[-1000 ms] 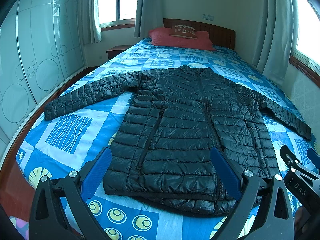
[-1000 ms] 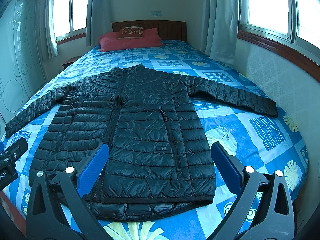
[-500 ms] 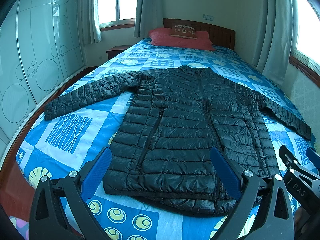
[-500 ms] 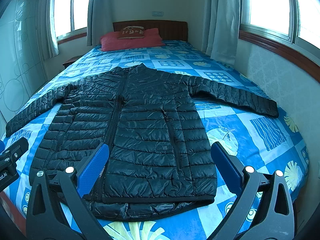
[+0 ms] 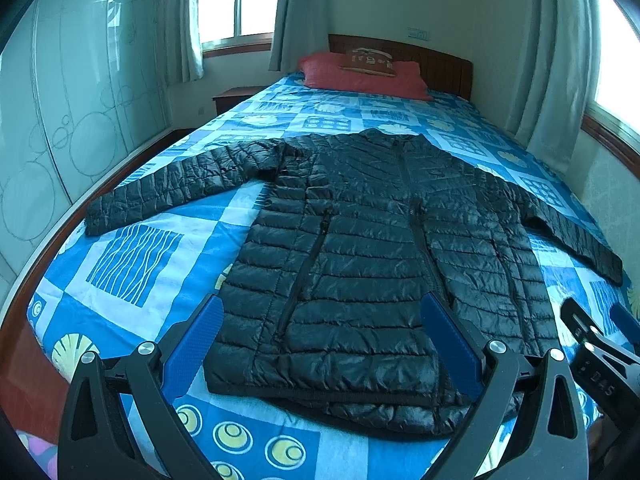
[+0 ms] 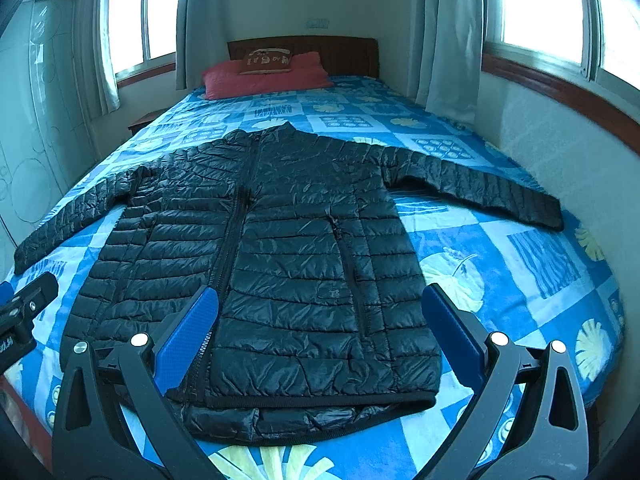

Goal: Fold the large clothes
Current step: 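Grasp the cuff of a black jacket sleeve with the right gripper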

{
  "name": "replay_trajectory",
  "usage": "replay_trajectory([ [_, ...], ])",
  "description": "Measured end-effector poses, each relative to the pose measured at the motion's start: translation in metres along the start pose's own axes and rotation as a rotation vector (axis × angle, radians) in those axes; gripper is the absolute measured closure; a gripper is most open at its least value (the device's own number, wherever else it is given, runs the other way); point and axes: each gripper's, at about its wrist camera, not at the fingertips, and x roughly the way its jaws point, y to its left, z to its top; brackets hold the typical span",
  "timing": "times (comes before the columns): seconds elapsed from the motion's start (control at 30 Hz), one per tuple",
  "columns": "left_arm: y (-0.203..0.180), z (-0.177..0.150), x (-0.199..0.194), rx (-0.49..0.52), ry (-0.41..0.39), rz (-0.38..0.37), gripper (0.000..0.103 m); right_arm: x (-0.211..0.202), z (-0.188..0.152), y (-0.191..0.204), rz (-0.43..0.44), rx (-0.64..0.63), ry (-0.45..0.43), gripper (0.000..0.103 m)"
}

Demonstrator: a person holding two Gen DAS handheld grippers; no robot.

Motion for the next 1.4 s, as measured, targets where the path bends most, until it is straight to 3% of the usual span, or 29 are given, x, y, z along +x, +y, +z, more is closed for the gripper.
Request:
replay_trajectory([
  [0.17, 0.028, 0.006, 0.03, -0.082, 0.044, 0.037, 0.005, 0.022, 0.002, -0.031, 0.054, 0.085, 0.021, 0.002],
  [0.3, 0.061, 0.01, 0.059, -0.14, 0.053, 0.117, 0.005, 0.052, 0.005, -0.068, 0.044, 0.171, 0.066, 0.029],
  [0.37, 0.08, 0.012, 0.076, -0.176, 0.061, 0.161, 0.005, 0.066, 0.008, -0.093, 0.037, 0.23, 0.072, 0.029],
  [0.6, 0.155, 0.013, 0.13, -0.335, 0.105, 0.296, 0.005, 0.117, 0.011, -0.23, -0.037, 0.536, 0.034, 0.029],
  [0.8, 0.193, 0.003, 0.164, -0.455, 0.169, 0.342, 0.005, 0.157, 0.011, -0.34, -0.106, 0.734, 0.0, 0.033],
  [1.07, 0.204, -0.002, 0.192, -0.433, 0.215, 0.452, 0.005, 0.208, 0.017, -0.436, -0.091, 0.954, -0.058, 0.034],
  [1.4, 0.207, -0.002, 0.198, -0.429, 0.213, 0.476, 0.005, 0.231, 0.027, -0.477, -0.088, 1.021, -0.219, 0.033],
])
